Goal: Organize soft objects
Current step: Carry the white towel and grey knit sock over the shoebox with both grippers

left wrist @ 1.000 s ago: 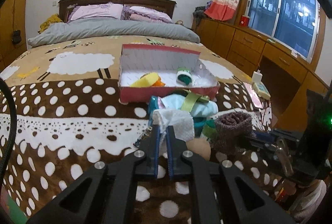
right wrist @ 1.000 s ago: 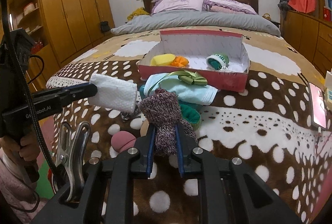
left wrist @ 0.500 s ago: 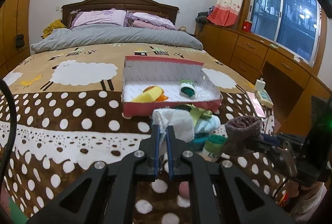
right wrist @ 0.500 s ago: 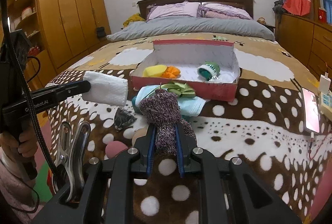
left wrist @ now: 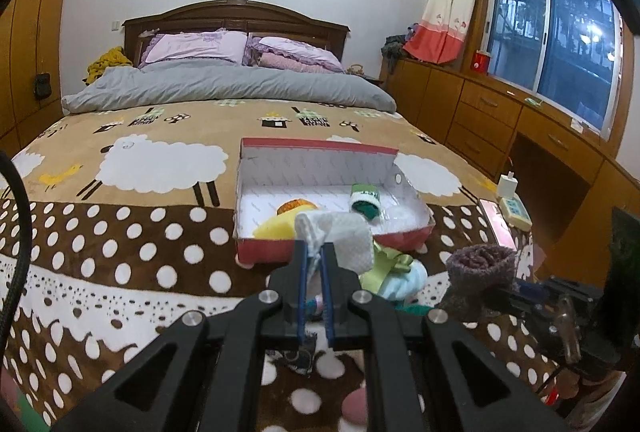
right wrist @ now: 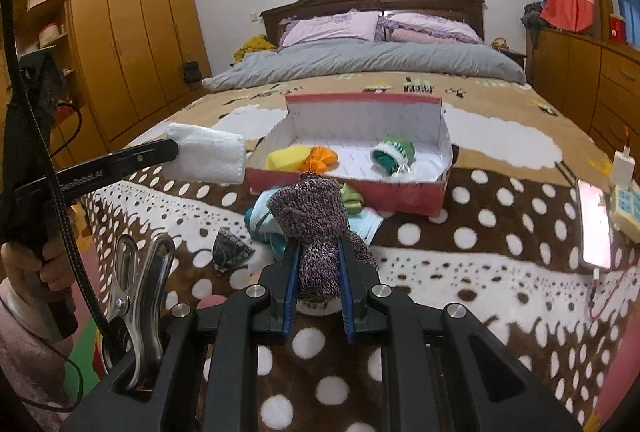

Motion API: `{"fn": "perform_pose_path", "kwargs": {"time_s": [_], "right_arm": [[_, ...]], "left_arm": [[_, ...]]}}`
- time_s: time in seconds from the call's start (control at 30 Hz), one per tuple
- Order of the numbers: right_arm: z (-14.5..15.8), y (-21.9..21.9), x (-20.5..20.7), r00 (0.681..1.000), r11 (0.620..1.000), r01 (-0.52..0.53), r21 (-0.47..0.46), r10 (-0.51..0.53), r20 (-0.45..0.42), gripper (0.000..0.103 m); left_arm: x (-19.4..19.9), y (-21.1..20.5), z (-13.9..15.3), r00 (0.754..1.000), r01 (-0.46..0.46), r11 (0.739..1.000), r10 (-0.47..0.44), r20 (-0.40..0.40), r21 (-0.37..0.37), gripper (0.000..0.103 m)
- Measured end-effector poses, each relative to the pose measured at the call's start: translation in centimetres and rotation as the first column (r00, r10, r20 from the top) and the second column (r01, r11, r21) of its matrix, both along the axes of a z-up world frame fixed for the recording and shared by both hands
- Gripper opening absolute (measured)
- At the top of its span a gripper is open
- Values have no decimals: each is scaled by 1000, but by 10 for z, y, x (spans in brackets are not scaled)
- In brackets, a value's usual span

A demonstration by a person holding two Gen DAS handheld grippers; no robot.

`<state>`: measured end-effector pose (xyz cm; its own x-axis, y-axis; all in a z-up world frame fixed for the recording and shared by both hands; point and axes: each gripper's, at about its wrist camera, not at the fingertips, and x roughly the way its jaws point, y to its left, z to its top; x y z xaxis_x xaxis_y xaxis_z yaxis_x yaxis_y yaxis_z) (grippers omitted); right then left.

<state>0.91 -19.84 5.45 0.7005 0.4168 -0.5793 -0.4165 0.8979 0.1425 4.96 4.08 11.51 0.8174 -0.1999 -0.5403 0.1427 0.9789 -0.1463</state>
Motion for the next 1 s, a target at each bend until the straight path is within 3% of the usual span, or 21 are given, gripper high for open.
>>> {"fn": "perform_pose_path", "kwargs": {"time_s": [0.47,1.0], "right_arm": [[17,2,19,999,999,2,-49,0,39,19],[17,-1,70,1000,999,9,-45,-8,24,19]], "left_arm": [[39,-8,7,1000,6,1000,-6,0,28,7],[108,-9,1,999,-18,998,19,-31,55,7]]}}
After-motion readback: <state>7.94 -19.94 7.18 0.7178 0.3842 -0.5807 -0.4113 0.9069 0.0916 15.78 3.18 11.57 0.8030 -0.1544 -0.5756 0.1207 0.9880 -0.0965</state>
